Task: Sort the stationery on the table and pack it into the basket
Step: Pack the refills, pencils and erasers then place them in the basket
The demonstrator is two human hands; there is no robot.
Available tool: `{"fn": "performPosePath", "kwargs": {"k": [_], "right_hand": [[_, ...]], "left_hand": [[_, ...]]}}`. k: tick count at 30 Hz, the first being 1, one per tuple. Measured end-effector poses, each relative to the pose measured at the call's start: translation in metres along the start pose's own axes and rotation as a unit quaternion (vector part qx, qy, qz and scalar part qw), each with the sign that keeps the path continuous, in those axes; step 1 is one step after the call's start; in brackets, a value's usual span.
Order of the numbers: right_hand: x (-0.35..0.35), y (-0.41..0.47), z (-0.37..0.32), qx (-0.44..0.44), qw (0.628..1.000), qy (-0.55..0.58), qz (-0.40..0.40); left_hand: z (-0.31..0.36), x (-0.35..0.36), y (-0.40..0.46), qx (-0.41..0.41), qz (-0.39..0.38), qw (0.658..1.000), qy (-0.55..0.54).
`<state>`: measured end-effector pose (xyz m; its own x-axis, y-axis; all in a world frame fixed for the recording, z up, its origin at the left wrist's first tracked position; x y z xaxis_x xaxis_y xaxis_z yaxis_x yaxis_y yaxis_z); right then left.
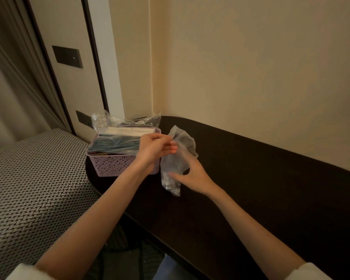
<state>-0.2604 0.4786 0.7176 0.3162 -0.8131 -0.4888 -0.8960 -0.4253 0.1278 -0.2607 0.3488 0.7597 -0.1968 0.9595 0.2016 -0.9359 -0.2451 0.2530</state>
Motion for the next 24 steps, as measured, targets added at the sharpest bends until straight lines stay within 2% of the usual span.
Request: {"fn": "performPosePath", "kwargs": {"k": [3, 7, 10, 12, 14, 16, 18, 21, 24], "right_hand": [[0.003, 0.009, -0.003, 0.01, 0.999, 0.025, 0.021], [-0.007, 0.012, -0.003, 0.069, 0.98, 0.187, 0.017], [-0.018, 0.014, 0.007, 0.12, 0.948, 0.294, 0.005], [-0.023, 0.015, 0.008, 0.119, 0.932, 0.341, -0.013], [-0.024, 0.012, 0.003, 0.1, 0.923, 0.369, -0.044], [-0.025, 0.008, -0.001, 0.084, 0.913, 0.393, -0.074], [-0.028, 0.006, -0.001, 0.081, 0.903, 0.412, -0.086], [-0.032, 0.005, 0.002, 0.084, 0.901, 0.414, -0.1], [-0.034, 0.005, 0.009, 0.1, 0.92, 0.368, -0.086]], "left_hand": [[0.002, 0.008, 0.0, 0.009, -0.031, 0.999, 0.034], [0.014, 0.009, 0.007, 0.046, -0.08, 0.994, 0.06], [0.017, -0.008, 0.017, 0.072, -0.049, 0.995, 0.052], [0.009, -0.017, 0.019, 0.082, -0.044, 0.991, 0.094], [-0.007, -0.018, 0.015, 0.056, -0.079, 0.985, 0.14], [-0.023, -0.014, 0.008, 0.005, -0.12, 0.982, 0.149], [-0.028, -0.009, 0.001, -0.008, -0.147, 0.976, 0.161], [-0.022, -0.003, 0.0, 0.035, -0.156, 0.972, 0.17], [-0.007, -0.004, 0.004, 0.112, -0.116, 0.974, 0.158]]}}
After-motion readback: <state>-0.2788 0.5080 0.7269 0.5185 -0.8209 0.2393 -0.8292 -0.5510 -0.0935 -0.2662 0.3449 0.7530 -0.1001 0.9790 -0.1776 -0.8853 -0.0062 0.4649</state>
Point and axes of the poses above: each hand's wrist, its own y-axis towards the middle knuckle, its own x-axis out of the palm, z = x × y, the point moved 6 cm from there along y, towards the middle knuckle, and after that the axes turned 14 degrees about x, right-handed, at the moved point
